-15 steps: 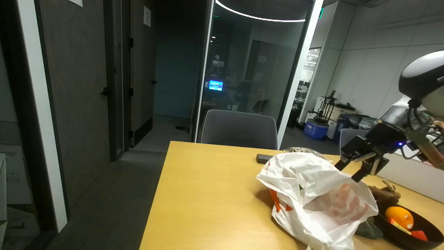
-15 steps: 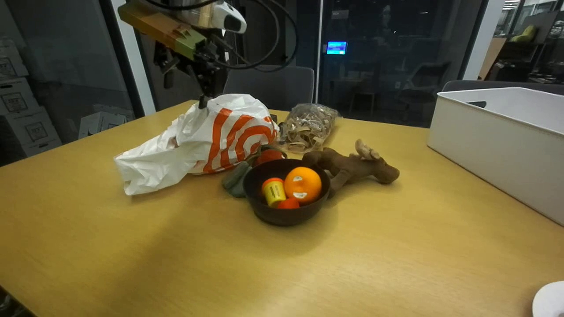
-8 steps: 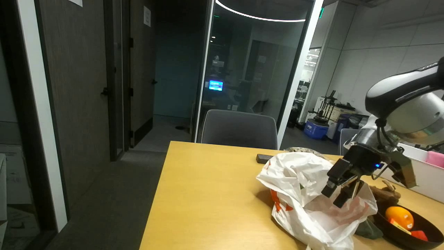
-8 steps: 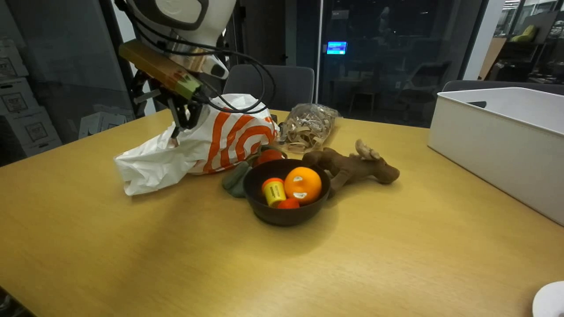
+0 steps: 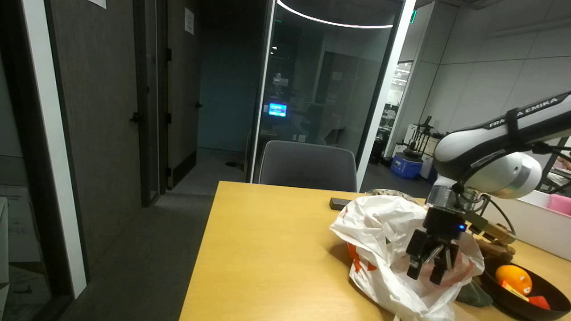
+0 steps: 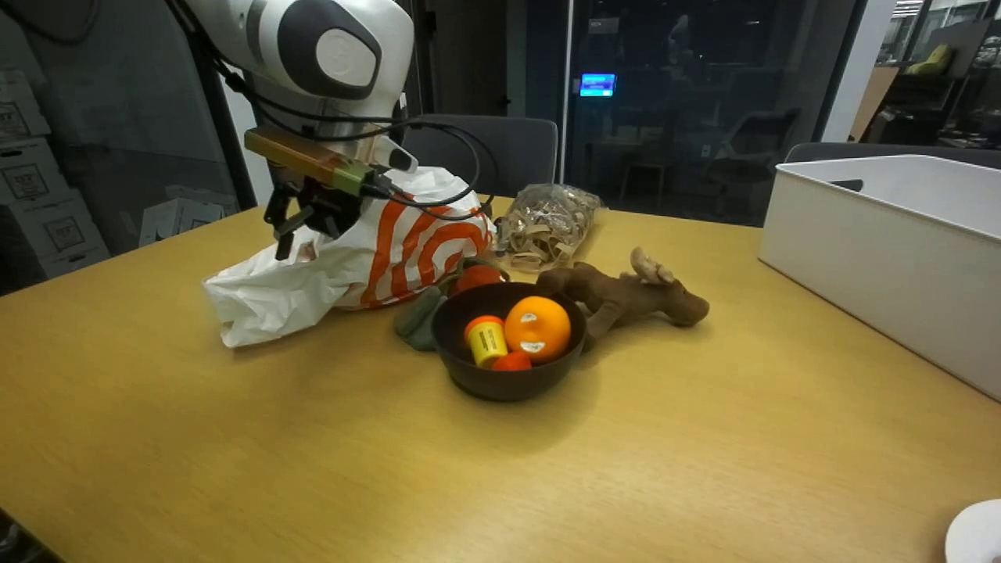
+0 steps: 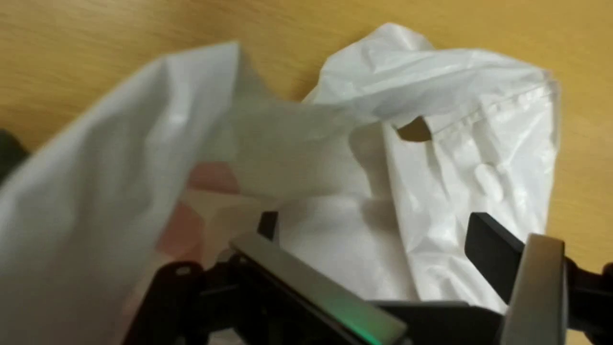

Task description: Remove the fruits and container from the plastic and put them in the bowl.

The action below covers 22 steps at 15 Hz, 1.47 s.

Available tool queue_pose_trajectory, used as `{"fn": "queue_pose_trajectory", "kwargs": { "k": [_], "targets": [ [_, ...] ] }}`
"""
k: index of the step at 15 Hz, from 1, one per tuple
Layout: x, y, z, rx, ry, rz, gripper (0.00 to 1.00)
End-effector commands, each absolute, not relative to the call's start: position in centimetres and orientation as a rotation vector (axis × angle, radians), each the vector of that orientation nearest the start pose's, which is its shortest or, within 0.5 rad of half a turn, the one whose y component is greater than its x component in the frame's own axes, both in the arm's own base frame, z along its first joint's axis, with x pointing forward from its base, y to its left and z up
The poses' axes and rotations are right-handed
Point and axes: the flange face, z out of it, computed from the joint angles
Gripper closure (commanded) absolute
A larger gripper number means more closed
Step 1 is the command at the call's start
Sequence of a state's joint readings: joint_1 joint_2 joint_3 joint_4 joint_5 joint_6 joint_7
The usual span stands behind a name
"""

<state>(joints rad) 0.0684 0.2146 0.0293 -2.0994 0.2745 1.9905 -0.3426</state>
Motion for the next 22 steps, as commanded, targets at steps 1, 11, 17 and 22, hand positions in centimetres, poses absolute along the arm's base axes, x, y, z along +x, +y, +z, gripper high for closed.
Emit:
{"fn": "queue_pose_trajectory", "kwargs": {
  "k": [1, 11, 17, 22],
  "targets": [
    [55.9, 8.3, 29.3, -2.991, -0.338, 0.278, 0.0],
    [59.1, 7.3, 28.5, -3.449, -0.124, -0.193, 0.0],
    [60.9, 8.0, 28.7, -3.426, 0.17, -0.453, 0.0],
    [63.1, 7.9, 28.9, -3.296, 0.307, -0.555, 0.0]
  ]
}}
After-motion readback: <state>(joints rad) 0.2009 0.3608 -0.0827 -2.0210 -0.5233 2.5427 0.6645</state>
